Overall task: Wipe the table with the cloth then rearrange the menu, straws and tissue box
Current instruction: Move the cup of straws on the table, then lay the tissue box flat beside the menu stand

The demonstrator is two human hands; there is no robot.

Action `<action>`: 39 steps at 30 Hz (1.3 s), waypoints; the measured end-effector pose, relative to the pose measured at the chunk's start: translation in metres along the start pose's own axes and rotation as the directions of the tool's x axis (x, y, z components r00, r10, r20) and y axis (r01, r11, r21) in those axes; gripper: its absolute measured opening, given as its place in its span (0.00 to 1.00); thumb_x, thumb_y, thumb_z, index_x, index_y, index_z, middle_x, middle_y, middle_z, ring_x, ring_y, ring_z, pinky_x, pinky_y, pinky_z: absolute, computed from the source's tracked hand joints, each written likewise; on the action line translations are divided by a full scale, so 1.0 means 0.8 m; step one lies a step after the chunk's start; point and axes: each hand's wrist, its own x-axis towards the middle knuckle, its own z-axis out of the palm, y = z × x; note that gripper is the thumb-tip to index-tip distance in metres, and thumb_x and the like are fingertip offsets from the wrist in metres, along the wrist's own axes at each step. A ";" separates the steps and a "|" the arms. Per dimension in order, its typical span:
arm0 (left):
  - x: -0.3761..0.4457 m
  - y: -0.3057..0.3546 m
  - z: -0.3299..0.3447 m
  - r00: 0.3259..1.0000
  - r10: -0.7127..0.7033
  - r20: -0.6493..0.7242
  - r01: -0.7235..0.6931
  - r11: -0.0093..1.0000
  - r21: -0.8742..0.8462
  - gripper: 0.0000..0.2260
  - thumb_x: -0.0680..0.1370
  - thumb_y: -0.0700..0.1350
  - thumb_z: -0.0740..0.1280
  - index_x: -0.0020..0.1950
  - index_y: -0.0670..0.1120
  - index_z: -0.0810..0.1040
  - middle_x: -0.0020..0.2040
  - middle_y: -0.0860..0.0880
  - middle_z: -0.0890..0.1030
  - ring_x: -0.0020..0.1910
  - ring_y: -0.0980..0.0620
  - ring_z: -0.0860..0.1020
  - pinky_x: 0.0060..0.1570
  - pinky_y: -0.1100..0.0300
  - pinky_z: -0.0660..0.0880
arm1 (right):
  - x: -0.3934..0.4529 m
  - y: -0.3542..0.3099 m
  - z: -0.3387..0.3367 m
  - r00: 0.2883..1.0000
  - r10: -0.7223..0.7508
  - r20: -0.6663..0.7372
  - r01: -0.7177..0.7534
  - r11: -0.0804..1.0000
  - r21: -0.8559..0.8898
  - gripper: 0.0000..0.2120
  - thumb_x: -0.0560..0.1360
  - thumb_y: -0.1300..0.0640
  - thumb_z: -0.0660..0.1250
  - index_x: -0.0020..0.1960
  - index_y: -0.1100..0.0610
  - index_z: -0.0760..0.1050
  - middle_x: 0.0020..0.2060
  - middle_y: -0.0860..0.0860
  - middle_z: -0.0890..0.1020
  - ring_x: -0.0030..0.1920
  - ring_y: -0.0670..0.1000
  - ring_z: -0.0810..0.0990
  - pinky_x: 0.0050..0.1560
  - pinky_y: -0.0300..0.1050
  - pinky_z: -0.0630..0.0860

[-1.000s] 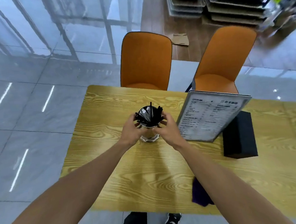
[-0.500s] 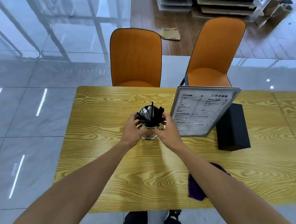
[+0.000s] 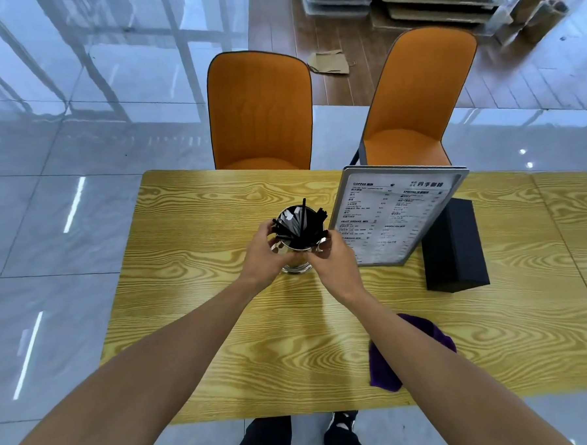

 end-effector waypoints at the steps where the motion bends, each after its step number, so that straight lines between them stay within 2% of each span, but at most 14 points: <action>1: 0.000 0.000 0.001 1.000 -0.001 0.001 0.001 1.000 0.004 0.39 0.63 0.48 0.84 0.69 0.49 0.70 0.60 0.60 0.77 0.58 0.59 0.77 0.48 0.72 0.75 | -0.001 0.001 -0.001 1.000 0.004 -0.005 -0.004 1.000 -0.014 0.22 0.74 0.49 0.75 0.63 0.53 0.72 0.45 0.42 0.82 0.44 0.37 0.81 0.40 0.31 0.77; 4: 0.000 -0.001 0.001 1.000 -0.005 -0.003 0.006 1.000 0.028 0.39 0.63 0.49 0.84 0.69 0.50 0.69 0.59 0.63 0.75 0.58 0.61 0.76 0.49 0.72 0.73 | -0.003 0.008 -0.005 1.000 0.010 -0.008 -0.010 0.999 -0.053 0.16 0.76 0.49 0.74 0.58 0.52 0.73 0.42 0.43 0.81 0.41 0.39 0.80 0.37 0.31 0.74; 8: -0.003 -0.008 0.006 0.998 -0.041 -0.046 0.046 0.993 0.112 0.39 0.63 0.49 0.84 0.69 0.49 0.69 0.57 0.60 0.75 0.54 0.63 0.75 0.48 0.71 0.70 | -0.005 0.022 -0.016 0.999 0.031 -0.010 -0.032 0.997 -0.069 0.11 0.76 0.49 0.73 0.53 0.53 0.75 0.42 0.47 0.82 0.44 0.46 0.81 0.43 0.42 0.78; 11: -0.008 -0.024 0.014 0.985 -0.161 -0.064 0.172 0.945 0.277 0.24 0.65 0.47 0.82 0.56 0.49 0.76 0.44 0.62 0.75 0.43 0.65 0.78 0.40 0.62 0.70 | -0.011 0.038 -0.037 0.996 0.077 -0.043 -0.080 0.994 -0.078 0.12 0.77 0.47 0.71 0.52 0.55 0.77 0.42 0.46 0.82 0.43 0.46 0.81 0.43 0.44 0.79; 12: -0.009 -0.030 0.019 0.974 -0.223 -0.027 0.220 0.920 0.324 0.20 0.67 0.47 0.81 0.55 0.48 0.77 0.43 0.59 0.77 0.46 0.59 0.80 0.37 0.62 0.70 | -0.012 0.044 -0.048 0.994 0.090 -0.070 -0.095 0.992 -0.078 0.11 0.78 0.46 0.70 0.51 0.55 0.78 0.41 0.46 0.82 0.42 0.46 0.82 0.42 0.44 0.79; 15: -0.014 -0.037 0.041 0.911 -0.394 0.121 0.298 0.833 0.466 0.25 0.71 0.50 0.79 0.63 0.41 0.77 0.58 0.46 0.80 0.58 0.44 0.79 0.44 0.58 0.75 | -0.013 0.065 -0.089 0.972 0.123 -0.198 -0.148 0.983 -0.113 0.11 0.79 0.45 0.68 0.49 0.53 0.79 0.38 0.44 0.83 0.38 0.43 0.81 0.38 0.42 0.76; 19: -0.021 -0.020 0.098 0.873 -0.404 0.271 0.231 0.834 0.501 0.29 0.73 0.56 0.76 0.68 0.42 0.76 0.64 0.44 0.79 0.60 0.46 0.78 0.51 0.59 0.73 | 0.000 0.091 -0.156 0.923 0.128 -0.363 -0.202 0.964 -0.175 0.11 0.79 0.45 0.67 0.52 0.52 0.78 0.43 0.46 0.82 0.42 0.45 0.80 0.37 0.43 0.73; 22: -0.021 0.008 0.157 0.873 -0.343 0.346 0.159 0.872 0.463 0.27 0.75 0.56 0.74 0.68 0.43 0.75 0.50 0.48 0.83 0.49 0.51 0.81 0.46 0.62 0.74 | 0.018 0.113 -0.210 0.889 0.046 -0.455 -0.187 0.944 -0.271 0.15 0.79 0.48 0.67 0.59 0.57 0.77 0.52 0.53 0.80 0.55 0.54 0.77 0.51 0.53 0.77; 25: -0.024 0.034 0.226 0.896 -0.283 0.342 0.138 0.910 0.392 0.25 0.76 0.55 0.73 0.69 0.45 0.75 0.56 0.48 0.80 0.54 0.52 0.79 0.49 0.63 0.74 | 0.037 0.141 -0.265 0.857 0.119 -0.501 -0.325 0.881 -0.345 0.25 0.78 0.48 0.68 0.69 0.62 0.71 0.62 0.60 0.76 0.64 0.61 0.72 0.66 0.58 0.70; 28: -0.024 0.049 0.281 0.912 -0.251 0.323 0.158 0.944 0.289 0.24 0.77 0.53 0.72 0.71 0.46 0.74 0.63 0.47 0.78 0.63 0.51 0.77 0.62 0.55 0.76 | 0.052 0.167 -0.299 0.846 0.369 -0.386 -0.468 0.861 -0.200 0.33 0.76 0.47 0.70 0.74 0.63 0.64 0.68 0.62 0.72 0.68 0.62 0.70 0.68 0.60 0.70; 31: -0.019 0.059 0.346 0.915 -0.281 0.288 0.237 0.955 0.178 0.24 0.79 0.50 0.70 0.74 0.47 0.70 0.66 0.46 0.76 0.61 0.49 0.78 0.62 0.49 0.77 | 0.066 0.190 -0.334 0.802 0.589 -0.095 -0.562 0.800 0.212 0.27 0.75 0.49 0.73 0.67 0.60 0.69 0.59 0.57 0.78 0.55 0.57 0.79 0.47 0.53 0.80; 33: -0.015 0.058 0.380 0.910 -0.323 0.260 0.302 0.946 0.118 0.25 0.80 0.48 0.69 0.76 0.48 0.68 0.68 0.46 0.74 0.61 0.47 0.78 0.62 0.48 0.77 | 0.070 0.206 -0.344 0.792 0.609 0.044 -0.591 0.747 0.306 0.23 0.73 0.50 0.75 0.62 0.59 0.73 0.54 0.56 0.81 0.51 0.55 0.80 0.44 0.51 0.79; 36: -0.012 0.052 0.422 0.892 -0.373 0.255 0.378 0.925 0.029 0.22 0.80 0.45 0.67 0.75 0.48 0.70 0.58 0.52 0.78 0.53 0.53 0.80 0.57 0.55 0.79 | 0.077 0.222 -0.356 0.816 0.567 0.115 -0.568 0.749 0.342 0.16 0.72 0.52 0.77 0.55 0.56 0.76 0.52 0.53 0.83 0.53 0.54 0.80 0.56 0.54 0.78; 39: -0.018 0.048 0.441 0.874 -0.401 0.273 0.421 0.907 -0.014 0.12 0.81 0.43 0.66 0.64 0.52 0.77 0.54 0.52 0.81 0.47 0.59 0.80 0.45 0.64 0.80 | 0.078 0.229 -0.370 0.819 0.539 0.195 -0.573 0.753 0.325 0.14 0.73 0.56 0.76 0.56 0.57 0.77 0.53 0.54 0.84 0.52 0.54 0.82 0.48 0.50 0.78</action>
